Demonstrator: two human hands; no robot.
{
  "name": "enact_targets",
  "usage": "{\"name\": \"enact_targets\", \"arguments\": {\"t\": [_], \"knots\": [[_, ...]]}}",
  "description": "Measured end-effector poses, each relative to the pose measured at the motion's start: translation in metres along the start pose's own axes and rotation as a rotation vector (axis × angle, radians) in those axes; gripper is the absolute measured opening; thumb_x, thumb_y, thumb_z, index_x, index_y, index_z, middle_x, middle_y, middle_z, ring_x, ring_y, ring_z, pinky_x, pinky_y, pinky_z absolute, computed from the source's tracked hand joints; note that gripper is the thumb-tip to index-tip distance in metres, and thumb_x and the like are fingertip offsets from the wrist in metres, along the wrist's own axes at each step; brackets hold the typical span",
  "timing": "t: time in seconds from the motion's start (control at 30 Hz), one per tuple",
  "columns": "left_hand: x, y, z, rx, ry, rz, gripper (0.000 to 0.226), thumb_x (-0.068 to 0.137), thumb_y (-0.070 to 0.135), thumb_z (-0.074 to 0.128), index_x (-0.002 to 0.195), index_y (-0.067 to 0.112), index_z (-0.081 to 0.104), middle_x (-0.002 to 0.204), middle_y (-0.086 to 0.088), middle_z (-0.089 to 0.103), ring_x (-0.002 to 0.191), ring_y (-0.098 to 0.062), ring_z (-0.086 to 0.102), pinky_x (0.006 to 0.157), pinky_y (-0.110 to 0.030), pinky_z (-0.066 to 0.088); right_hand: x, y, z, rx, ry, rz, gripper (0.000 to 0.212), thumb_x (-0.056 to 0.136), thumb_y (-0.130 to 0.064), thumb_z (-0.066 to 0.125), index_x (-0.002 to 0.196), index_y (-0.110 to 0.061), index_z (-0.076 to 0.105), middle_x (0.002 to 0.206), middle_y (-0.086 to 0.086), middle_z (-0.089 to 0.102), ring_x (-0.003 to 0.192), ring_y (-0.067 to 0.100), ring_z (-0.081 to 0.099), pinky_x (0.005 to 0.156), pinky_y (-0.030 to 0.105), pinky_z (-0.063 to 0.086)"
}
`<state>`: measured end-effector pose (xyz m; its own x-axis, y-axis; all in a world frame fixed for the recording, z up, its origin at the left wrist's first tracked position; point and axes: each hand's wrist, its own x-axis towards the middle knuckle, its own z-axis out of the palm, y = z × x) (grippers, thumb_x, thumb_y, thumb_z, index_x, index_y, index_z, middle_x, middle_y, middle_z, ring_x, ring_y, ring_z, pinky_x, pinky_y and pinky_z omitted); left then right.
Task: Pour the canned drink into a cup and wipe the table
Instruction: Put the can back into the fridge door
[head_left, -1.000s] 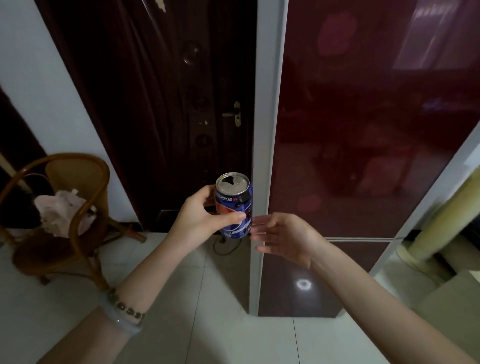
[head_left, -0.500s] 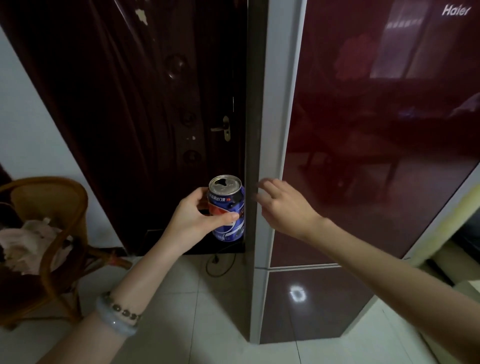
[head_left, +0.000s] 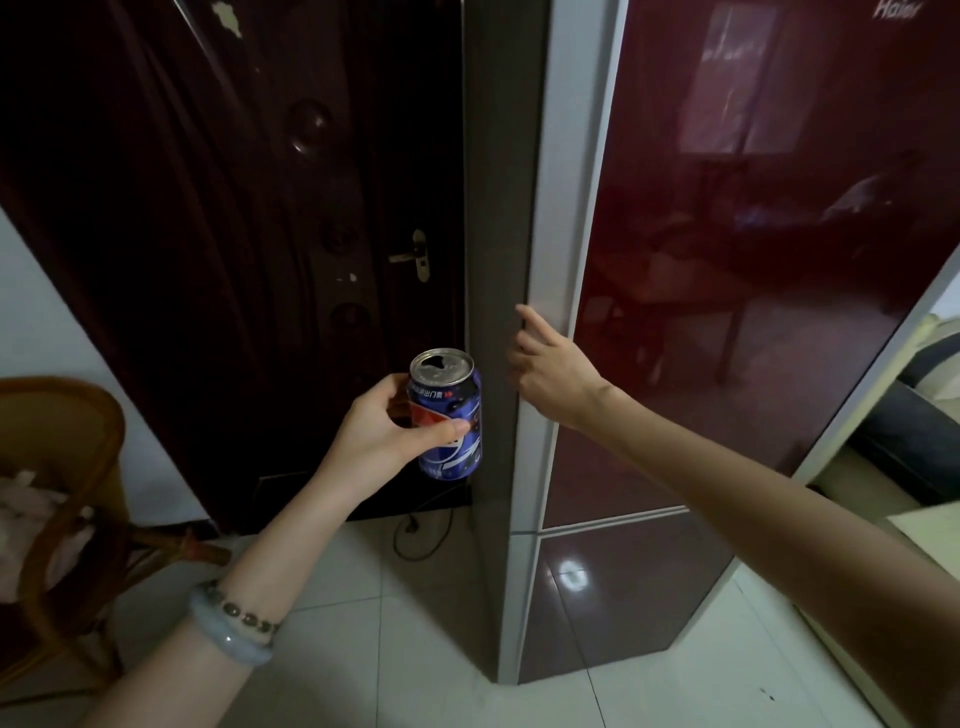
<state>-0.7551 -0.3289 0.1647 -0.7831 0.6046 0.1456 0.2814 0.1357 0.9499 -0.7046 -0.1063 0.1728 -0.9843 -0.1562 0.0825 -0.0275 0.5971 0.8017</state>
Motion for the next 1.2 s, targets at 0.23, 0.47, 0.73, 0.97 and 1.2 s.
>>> {"name": "enact_targets", "arguments": {"t": [0.23,0.47,0.73,0.97,1.2], "knots": [[-0.011,0.000,0.000,0.006,-0.029,-0.007,0.045,0.064,0.020,0.084,0.103,0.025,0.062,0.099,0.010,0.070,0.090,0.004,0.064,0.078,-0.017,0.048,0.003,-0.012,-0.016,-0.029,-0.105,0.139,0.022,0.085,-0.023,0.053,0.098,-0.023,0.072,0.101,-0.003,0.067,0.118,0.024,0.049,0.111,0.053,-0.007],[-0.034,0.004,-0.004,-0.014,0.003,0.007,0.044,0.065,0.016,0.084,0.102,0.023,0.063,0.096,0.009,0.071,0.089,0.002,0.065,0.076,-0.017,0.048,-0.007,-0.017,-0.023,0.054,-0.102,0.110,0.029,0.090,-0.019,0.046,0.111,-0.018,0.067,0.116,0.005,0.061,0.127,0.030,0.039,0.114,0.051,-0.009],[-0.078,0.014,0.026,-0.061,0.004,0.003,0.063,0.048,0.035,0.089,0.105,0.022,0.064,0.100,0.004,0.071,0.093,-0.007,0.067,0.083,-0.027,0.051,-0.115,-0.036,-0.051,-0.014,0.019,0.046,0.027,0.070,-0.021,0.056,0.089,-0.016,0.074,0.097,0.006,0.068,0.110,0.031,0.055,0.116,0.050,0.010],[-0.139,0.035,0.087,-0.128,-0.074,0.019,0.046,0.066,0.014,0.081,0.105,0.026,0.060,0.105,0.007,0.067,0.098,-0.007,0.063,0.085,-0.027,0.050,-0.235,-0.053,-0.074,0.087,0.130,0.143,0.015,0.070,-0.021,0.062,0.076,-0.014,0.074,0.085,0.006,0.070,0.097,0.030,0.061,0.112,0.049,0.023],[-0.198,0.055,0.153,-0.133,-0.174,0.076,0.043,0.068,0.011,0.080,0.100,0.031,0.059,0.099,0.013,0.065,0.083,0.011,0.063,0.064,-0.008,0.048,-0.341,-0.075,-0.077,0.190,0.075,0.312,0.035,0.072,-0.027,0.069,0.105,-0.015,0.070,0.109,0.011,0.064,0.095,0.026,0.061,0.099,0.042,0.034]]}}
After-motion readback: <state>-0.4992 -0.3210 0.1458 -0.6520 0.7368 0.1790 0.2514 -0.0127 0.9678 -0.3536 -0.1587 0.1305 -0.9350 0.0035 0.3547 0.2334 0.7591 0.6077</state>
